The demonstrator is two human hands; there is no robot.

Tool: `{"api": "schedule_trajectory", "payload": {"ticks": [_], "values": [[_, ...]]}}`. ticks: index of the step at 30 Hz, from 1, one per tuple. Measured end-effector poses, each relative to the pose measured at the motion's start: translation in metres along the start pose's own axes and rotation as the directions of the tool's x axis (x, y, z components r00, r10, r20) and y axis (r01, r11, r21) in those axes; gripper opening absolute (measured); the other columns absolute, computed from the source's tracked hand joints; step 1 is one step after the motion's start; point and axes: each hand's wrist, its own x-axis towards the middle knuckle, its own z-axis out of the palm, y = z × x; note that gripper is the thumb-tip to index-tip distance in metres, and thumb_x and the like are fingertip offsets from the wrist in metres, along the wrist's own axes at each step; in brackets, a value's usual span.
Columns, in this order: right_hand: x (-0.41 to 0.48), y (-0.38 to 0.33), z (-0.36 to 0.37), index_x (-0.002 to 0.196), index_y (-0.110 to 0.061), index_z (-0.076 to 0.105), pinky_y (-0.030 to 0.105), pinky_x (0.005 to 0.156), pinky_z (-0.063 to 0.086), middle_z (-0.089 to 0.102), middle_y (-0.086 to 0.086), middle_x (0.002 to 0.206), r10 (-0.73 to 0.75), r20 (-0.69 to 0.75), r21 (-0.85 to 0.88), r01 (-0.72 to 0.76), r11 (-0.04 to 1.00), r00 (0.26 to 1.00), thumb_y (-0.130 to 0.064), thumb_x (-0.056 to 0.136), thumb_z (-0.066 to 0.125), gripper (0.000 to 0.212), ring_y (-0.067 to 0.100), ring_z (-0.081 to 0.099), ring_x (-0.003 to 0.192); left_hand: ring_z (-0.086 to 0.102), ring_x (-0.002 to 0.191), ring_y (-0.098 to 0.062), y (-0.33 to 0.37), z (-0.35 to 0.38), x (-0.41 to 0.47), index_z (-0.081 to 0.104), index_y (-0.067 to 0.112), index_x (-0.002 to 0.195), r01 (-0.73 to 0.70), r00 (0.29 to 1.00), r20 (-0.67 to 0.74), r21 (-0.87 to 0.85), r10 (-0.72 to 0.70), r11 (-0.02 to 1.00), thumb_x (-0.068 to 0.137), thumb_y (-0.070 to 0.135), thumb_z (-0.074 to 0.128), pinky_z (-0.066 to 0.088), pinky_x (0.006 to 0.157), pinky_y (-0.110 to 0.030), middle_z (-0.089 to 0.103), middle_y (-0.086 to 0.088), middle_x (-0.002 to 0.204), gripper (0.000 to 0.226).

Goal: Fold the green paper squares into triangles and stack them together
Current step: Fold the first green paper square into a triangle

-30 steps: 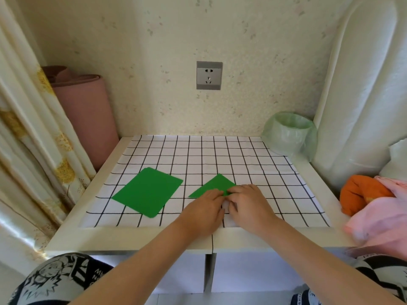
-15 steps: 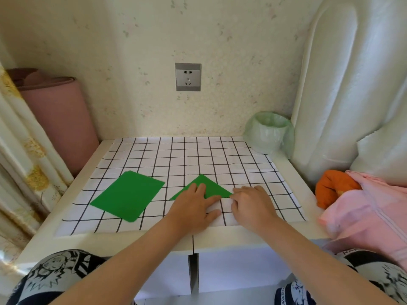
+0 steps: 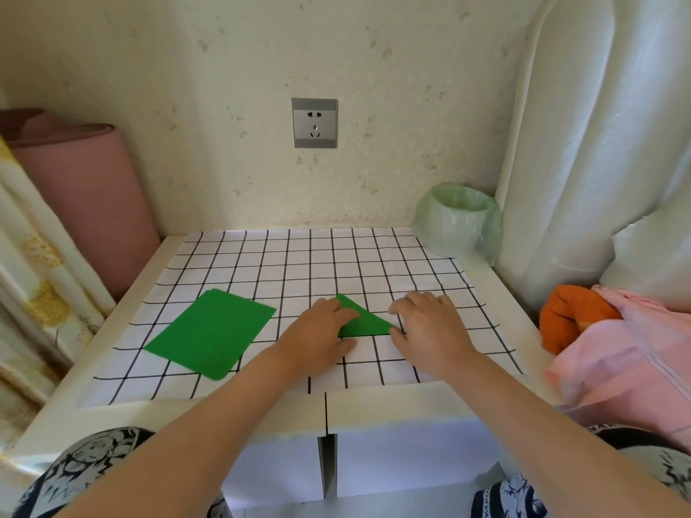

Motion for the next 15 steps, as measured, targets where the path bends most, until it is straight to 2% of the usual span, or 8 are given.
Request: {"api": "schedule_trajectory", "payload": {"ticks": [3,5,9,13,15], "values": [[0.013,-0.002,0.002,0.117,-0.026,0.066,0.036,0.083,0.044,0.062,-0.007,0.110,-0.196,0.056,0.198,0.181,0.963,0.979,-0.034,0.088,0.066,0.030,0.019,0.058,0.099,0.041,0.114,-0.015,-0.007,-0.002,0.005,0.051,0.023,0.137,-0.022,1.000,0.004,-0.086,0.023,0.996,0.092,0.034,0.061,0.038,0.094,-0.026,0.046,0.003,0.118,0.048],[0.020,-0.003,0.003,0.117,-0.027,0.067,0.034,0.082,0.045,0.062,-0.009,0.112,-0.248,0.109,0.246,0.216,0.945,0.962,-0.034,0.089,0.067,0.028,0.016,0.057,0.097,0.040,0.114,-0.013,-0.012,-0.005,0.008,0.054,0.025,0.134,-0.031,0.999,0.021,-0.091,0.033,0.995,0.091,0.037,0.062,0.039,0.095,-0.028,0.047,0.005,0.120,0.045],[0.035,0.001,0.002,0.113,-0.029,0.071,0.033,0.077,0.048,0.066,-0.010,0.104,-0.315,0.113,0.236,0.282,0.930,0.942,-0.038,0.090,0.067,0.025,0.013,0.059,0.094,0.047,0.106,-0.013,-0.020,-0.016,0.015,0.058,0.027,0.128,-0.103,0.994,0.046,0.064,0.100,0.993,0.092,0.045,0.058,0.043,0.085,-0.030,0.057,0.007,0.116,0.040],[0.046,0.002,0.003,0.098,-0.028,0.075,0.031,0.062,0.050,0.067,-0.011,0.082,-0.378,0.062,0.154,0.365,0.918,0.924,-0.033,0.090,0.059,0.019,0.012,0.061,0.073,0.057,0.093,-0.014,-0.020,-0.020,0.020,0.062,0.027,0.122,-0.190,0.981,-0.017,0.144,0.195,0.971,0.096,0.042,0.052,0.040,0.072,-0.026,0.065,0.008,0.105,0.032],[0.050,0.002,0.005,0.091,-0.026,0.075,0.033,0.060,0.050,0.066,-0.010,0.073,-0.358,0.034,0.162,0.348,0.923,0.933,-0.029,0.090,0.051,0.024,0.012,0.058,0.063,0.061,0.084,-0.013,-0.019,-0.023,0.021,0.064,0.029,0.119,-0.192,0.978,-0.062,0.135,0.201,0.972,0.097,0.038,0.049,0.046,0.067,-0.027,0.069,0.011,0.098,0.028]]}}
